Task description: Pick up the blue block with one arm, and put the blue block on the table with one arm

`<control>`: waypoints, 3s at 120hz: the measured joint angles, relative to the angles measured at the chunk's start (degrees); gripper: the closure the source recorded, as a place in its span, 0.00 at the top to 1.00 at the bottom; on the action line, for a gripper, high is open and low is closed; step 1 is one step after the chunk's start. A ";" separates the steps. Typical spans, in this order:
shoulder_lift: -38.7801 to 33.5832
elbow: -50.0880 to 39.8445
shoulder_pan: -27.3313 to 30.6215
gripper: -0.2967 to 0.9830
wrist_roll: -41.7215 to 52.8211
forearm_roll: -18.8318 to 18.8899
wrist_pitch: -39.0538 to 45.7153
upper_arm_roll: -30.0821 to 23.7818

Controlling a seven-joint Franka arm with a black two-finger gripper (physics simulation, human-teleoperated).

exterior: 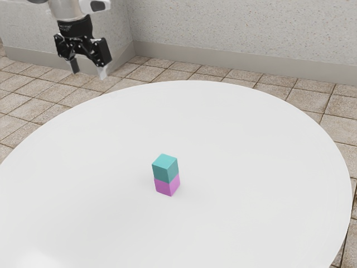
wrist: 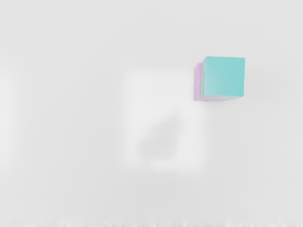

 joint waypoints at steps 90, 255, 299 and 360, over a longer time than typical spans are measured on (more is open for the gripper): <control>1.59 15.39 4.19 0.77 -1.56 0.60 -12.57 -1.13; 9.10 -29.25 -0.32 0.77 -1.60 -1.79 34.21 -11.38; 16.94 -21.15 0.14 0.77 -1.56 -1.44 34.07 -10.90; 25.29 -13.43 1.16 0.77 -0.08 0.27 32.20 -10.60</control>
